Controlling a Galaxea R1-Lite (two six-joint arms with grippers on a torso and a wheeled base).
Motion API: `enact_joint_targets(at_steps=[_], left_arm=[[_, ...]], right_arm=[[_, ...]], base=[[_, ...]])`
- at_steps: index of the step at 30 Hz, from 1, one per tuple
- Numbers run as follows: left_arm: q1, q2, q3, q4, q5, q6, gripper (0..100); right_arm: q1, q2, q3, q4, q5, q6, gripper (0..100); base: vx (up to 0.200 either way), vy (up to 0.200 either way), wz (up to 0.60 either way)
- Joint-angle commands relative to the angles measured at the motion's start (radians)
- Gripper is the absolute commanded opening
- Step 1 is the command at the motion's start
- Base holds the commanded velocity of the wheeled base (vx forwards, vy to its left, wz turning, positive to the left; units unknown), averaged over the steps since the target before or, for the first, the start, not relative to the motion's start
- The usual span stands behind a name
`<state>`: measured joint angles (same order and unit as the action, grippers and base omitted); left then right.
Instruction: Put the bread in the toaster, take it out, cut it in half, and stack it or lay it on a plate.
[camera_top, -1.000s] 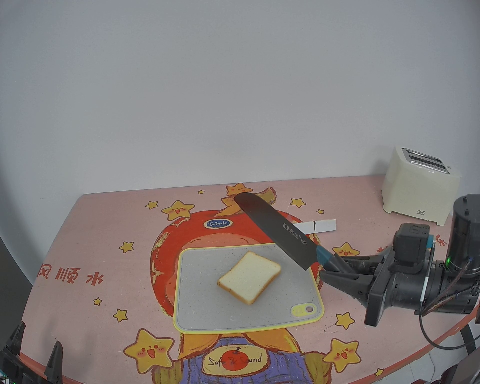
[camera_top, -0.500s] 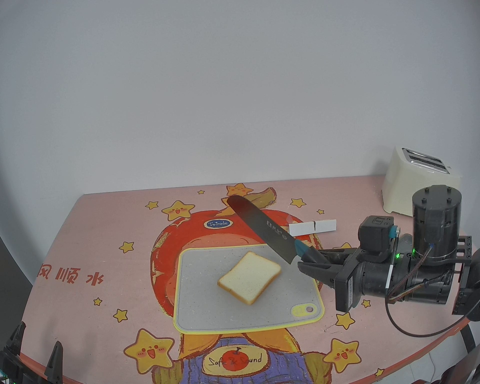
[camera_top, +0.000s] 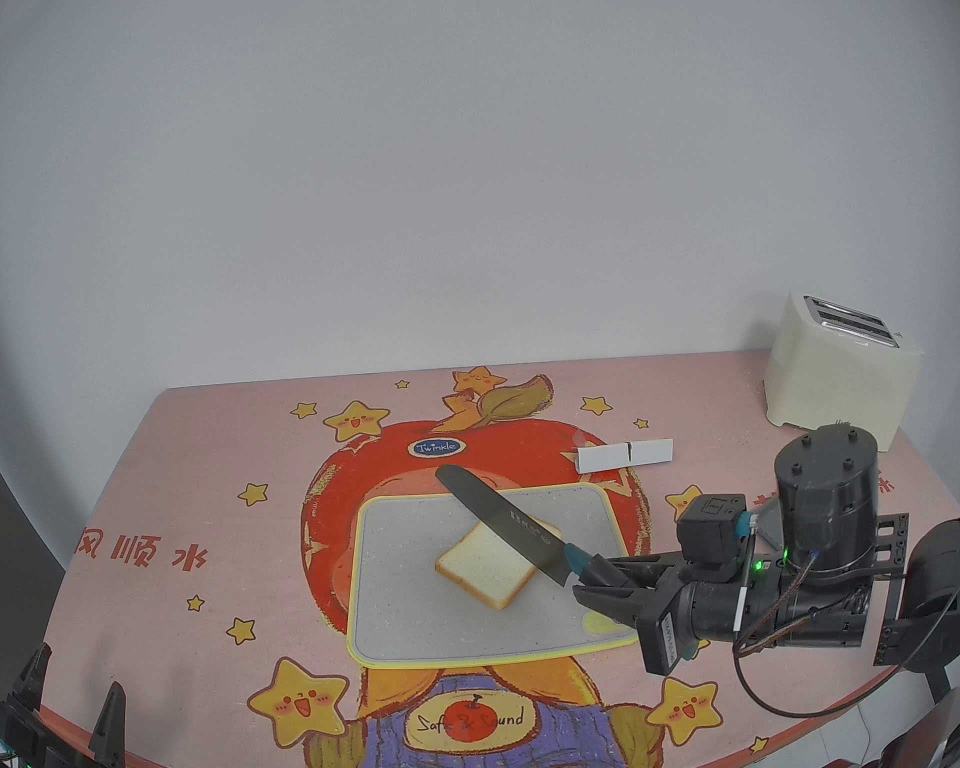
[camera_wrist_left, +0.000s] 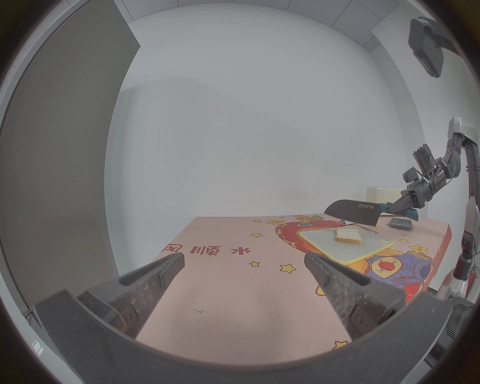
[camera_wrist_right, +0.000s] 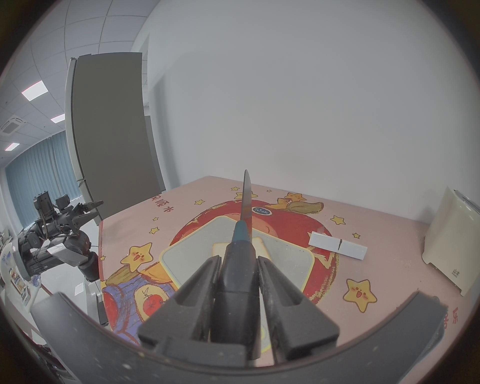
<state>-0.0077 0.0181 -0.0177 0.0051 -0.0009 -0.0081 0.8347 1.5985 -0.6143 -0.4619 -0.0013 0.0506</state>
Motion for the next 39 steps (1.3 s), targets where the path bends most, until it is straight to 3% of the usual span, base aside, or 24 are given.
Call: enact_joint_targets(at_steps=[1, 36, 39], left_arm=[[0.000, -0.004, 0.016, -0.001, -0.001, 0.002, 100], [-0.002, -0.006, 0.018, -0.024, -0.025, 0.005, 100], [0.002, -0.015, -0.034, -0.283, -0.039, -0.049, 100]], right_arm=[[-0.012, 0.044, 0.004, 0.000, 0.000, -0.003, 0], [-0.023, -0.002, 0.036, -0.001, 0.009, -0.005, 0], [-0.023, 0.000, 0.037, -0.001, 0.007, -0.005, 0]], base=[[0.000, 0.000, 0.00], [0.000, 0.000, 0.00], [0.000, 0.000, 0.00]])
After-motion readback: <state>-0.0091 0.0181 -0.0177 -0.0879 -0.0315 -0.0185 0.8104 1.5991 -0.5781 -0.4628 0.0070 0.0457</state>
